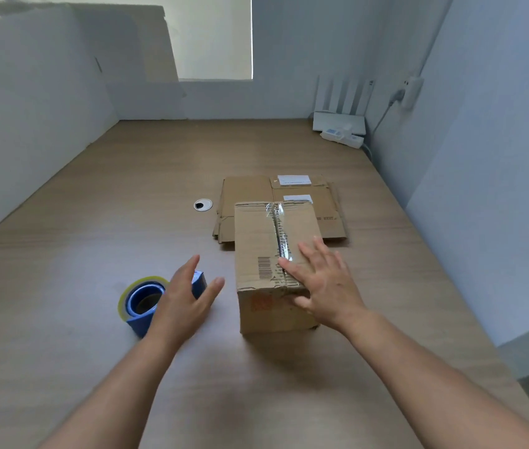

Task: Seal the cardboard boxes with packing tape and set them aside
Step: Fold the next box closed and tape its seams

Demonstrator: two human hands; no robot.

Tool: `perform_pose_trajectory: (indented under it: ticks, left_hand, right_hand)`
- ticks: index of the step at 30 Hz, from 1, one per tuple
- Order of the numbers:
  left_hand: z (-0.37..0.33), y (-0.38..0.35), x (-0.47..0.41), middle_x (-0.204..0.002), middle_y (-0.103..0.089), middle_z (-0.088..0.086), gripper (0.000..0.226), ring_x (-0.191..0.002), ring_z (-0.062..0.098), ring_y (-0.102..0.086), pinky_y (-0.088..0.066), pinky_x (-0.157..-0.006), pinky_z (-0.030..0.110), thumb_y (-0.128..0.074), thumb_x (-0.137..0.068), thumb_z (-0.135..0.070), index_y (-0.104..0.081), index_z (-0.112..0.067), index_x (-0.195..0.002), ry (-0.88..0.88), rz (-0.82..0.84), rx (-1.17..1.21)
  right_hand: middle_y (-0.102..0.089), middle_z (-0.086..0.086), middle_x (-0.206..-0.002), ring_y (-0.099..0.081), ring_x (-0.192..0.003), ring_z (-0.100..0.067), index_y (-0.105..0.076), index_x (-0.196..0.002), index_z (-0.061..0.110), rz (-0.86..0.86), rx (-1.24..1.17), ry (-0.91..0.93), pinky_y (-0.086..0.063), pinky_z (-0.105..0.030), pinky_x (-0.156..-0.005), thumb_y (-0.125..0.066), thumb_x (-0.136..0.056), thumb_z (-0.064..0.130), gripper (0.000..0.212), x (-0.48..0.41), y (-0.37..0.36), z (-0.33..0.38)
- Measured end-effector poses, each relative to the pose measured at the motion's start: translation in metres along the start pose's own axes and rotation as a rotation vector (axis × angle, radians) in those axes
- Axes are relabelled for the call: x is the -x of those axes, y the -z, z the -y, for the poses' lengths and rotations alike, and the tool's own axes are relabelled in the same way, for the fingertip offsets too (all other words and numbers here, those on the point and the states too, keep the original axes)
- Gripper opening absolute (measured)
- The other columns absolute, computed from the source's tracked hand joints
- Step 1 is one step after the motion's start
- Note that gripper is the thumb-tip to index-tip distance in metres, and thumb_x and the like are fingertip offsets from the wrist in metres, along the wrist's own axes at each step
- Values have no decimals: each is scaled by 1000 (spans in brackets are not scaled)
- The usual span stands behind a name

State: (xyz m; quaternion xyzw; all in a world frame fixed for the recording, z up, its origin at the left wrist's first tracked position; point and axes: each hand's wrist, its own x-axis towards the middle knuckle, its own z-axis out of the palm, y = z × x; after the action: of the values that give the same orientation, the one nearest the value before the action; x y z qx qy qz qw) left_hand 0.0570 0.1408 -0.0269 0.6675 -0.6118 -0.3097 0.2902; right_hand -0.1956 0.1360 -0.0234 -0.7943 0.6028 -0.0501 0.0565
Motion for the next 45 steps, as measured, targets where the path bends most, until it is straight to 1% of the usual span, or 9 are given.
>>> perform_pose_trajectory:
  ticks: [4,7,12,20,22,26,30,38,45]
  left_hand:
    - [45,8,-18,-137,-48,12,62,-126,28,-44,-39,-99,39,-58,-90,-44,-42,-7,-136,194,-80,-348]
    - [65,6,-25,-112,-60,9,55,-99,26,-57,-46,-74,34,-56,-86,-55,-50,-8,-114,273,1,-556]
    - [66,7,-41,-83,-59,-5,48,-76,15,-57,-42,-60,25,-50,-84,-66,-48,-19,-95,320,118,-744]
    - [67,24,-55,-85,-61,-10,34,-74,12,-62,-42,-58,25,-61,-82,-56,-57,-23,-78,238,145,-503]
    - [52,39,-51,-94,-60,-15,30,-75,12,-62,-45,-63,28,-66,-73,-58,-61,-29,-80,176,141,-267]
    - [2,70,-33,-74,-70,-1,50,-67,13,-64,-48,-62,27,-66,-47,-63,-69,-25,-79,-19,225,104]
    - [-40,83,-19,-76,-68,2,49,-59,6,-56,-41,-55,17,-67,-48,-57,-71,-22,-83,-215,339,174]
    - [-59,80,-13,-71,-68,-9,42,-57,6,-57,-42,-52,14,-67,-50,-56,-70,-26,-79,-322,424,110]
    - [-64,75,-11,-74,-68,-15,38,-62,6,-61,-46,-55,15,-69,-54,-55,-64,-47,-91,-399,455,93]
  right_hand:
    - [-22,-7,-157,-9,-147,-28,-25,-146,47,1,-22,1,-14,-50,-117,-39,-77,70,74,0,4,0]
    - [-53,-12,-138,-43,-131,-40,-39,-136,43,-124,-39,60,-43,-57,-98,-39,-77,61,61,-1,-4,2]
    - [-58,-8,-131,-46,-127,-37,-43,-130,44,-182,1,91,-47,-56,-92,-42,-78,55,54,-3,-10,1]
    - [-19,11,-157,1,-147,-14,-35,-138,54,81,-144,-14,7,-46,-118,-12,-59,92,91,-2,13,0]
    - [-35,11,-148,-17,-143,-10,-49,-132,46,40,-300,-62,-3,-46,-119,-14,-61,94,92,-4,28,0]
    - [-58,12,-122,-50,-116,-2,-65,-114,31,-242,-674,-70,-35,-32,-105,-52,-80,55,44,-7,50,16]
    - [-60,9,-112,-59,-100,-2,-60,-116,33,-127,-1058,-13,-48,-22,-90,-58,-80,41,38,-9,79,48]
    - [-70,-5,-90,-63,-89,-29,-72,-89,25,-162,-1169,99,-51,-49,-82,-65,-79,21,13,-8,90,58]
    - [-64,-6,-96,-56,-87,-9,-73,-96,25,-101,-1067,187,-43,-23,-75,-64,-81,30,19,-5,97,49]
